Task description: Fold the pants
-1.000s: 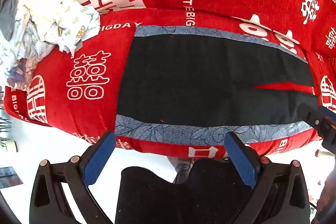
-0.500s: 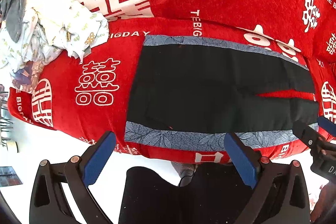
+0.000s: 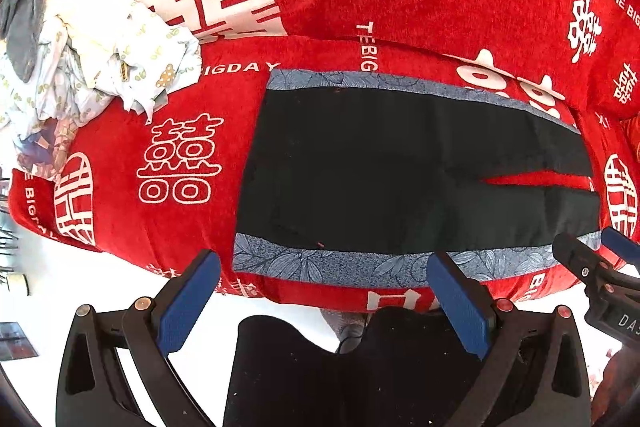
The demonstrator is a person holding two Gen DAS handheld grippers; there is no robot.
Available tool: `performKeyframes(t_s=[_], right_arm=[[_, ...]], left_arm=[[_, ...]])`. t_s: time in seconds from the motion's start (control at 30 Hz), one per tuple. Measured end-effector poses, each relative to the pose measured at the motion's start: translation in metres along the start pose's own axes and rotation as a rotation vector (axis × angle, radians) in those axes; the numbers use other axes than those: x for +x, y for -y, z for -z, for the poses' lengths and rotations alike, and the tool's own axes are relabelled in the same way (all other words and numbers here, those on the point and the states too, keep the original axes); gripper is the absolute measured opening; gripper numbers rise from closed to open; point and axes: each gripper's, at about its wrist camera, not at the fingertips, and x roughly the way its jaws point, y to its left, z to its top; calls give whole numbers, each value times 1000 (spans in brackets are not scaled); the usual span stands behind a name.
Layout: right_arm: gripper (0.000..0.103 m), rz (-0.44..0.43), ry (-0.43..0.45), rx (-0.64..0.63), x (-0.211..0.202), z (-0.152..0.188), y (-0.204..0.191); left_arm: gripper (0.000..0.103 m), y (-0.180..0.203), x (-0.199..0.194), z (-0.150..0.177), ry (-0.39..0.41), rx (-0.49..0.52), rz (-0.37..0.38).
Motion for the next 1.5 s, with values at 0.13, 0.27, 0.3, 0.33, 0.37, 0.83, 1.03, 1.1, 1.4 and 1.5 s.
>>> performKeyframes(t_s=[0.13, 0.27, 0.3, 0.33, 0.37, 0.83, 1.03, 1.1, 1.4, 1.5], right_arm=[[103, 7, -6, -4, 0, 1, -4], [103, 13, -4, -7, 0, 0, -7], [103, 16, -3, -9, 0, 0, -8], [103, 18, -3, -10, 0, 0, -8], [103, 19, -3, -10, 0, 0, -9], [103, 27, -13, -10, 3, 0, -14], [103, 18, -24, -14, 7, -5, -15], [103, 16, -30, -16, 9, -6, -14], [103, 22, -28, 10, 12, -9, 0], [103, 26, -33, 31, 14, -9, 6]], left_arm=[[103, -3, -1, 1, 7, -7, 7], [103, -5, -1, 1, 12, -12, 12], [103, -5, -1, 1, 12, -13, 13], [103, -6, -1, 0, 12, -15, 15], [103, -7, -1, 0, 12, -17, 16], [103, -13, 2, 2, 8, -22, 10], [103, -16, 7, 2, -5, -35, -8], [103, -17, 9, 2, -15, -40, -10], [103, -14, 22, 1, -56, -47, -26], [103, -9, 27, -1, -73, -31, -29]])
